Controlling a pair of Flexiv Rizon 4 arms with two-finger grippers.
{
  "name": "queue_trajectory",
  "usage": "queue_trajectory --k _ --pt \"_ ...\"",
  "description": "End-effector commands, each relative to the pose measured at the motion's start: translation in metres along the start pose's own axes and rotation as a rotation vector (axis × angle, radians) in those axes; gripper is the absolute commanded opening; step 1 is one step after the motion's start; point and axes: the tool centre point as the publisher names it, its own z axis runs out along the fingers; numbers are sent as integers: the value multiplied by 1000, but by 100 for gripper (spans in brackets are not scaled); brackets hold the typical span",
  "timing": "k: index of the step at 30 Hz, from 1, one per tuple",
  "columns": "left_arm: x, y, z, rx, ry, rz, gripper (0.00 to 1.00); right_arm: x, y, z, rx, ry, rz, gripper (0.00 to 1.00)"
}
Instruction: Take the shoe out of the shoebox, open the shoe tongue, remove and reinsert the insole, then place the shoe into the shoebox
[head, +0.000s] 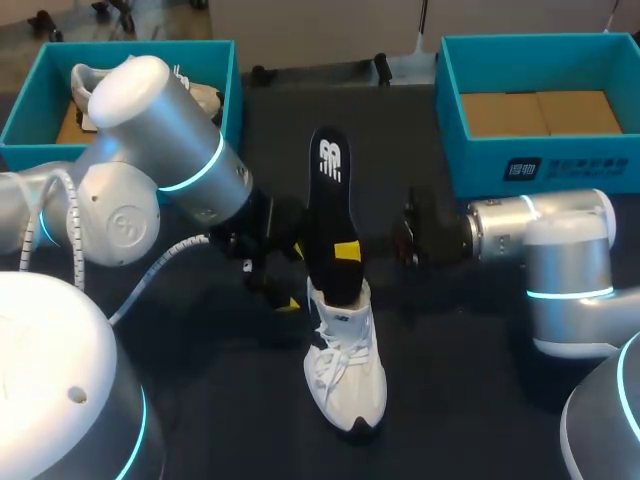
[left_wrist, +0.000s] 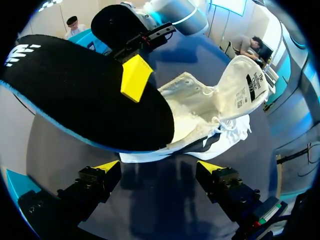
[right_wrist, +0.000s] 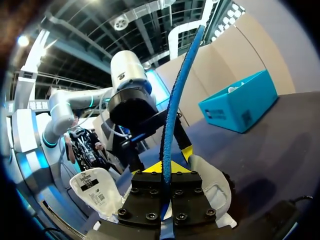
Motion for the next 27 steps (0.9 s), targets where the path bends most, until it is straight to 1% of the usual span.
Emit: queue_trajectory --k 1,9,18,21,27 --pt "0 1 0 1 1 1 100 3 -10 3 1 -4 8 0" --pt "0 1 0 1 1 1 100 11 -25 3 -5 -4 44 0" --pt "0 1 0 1 1 1 100 13 -43 2 28 0 117 0" --pt "0 1 0 1 1 1 100 16 -44 3 36 3 122 0" --pt "0 1 0 1 1 1 100 19 -39 5 56 23 105 0"
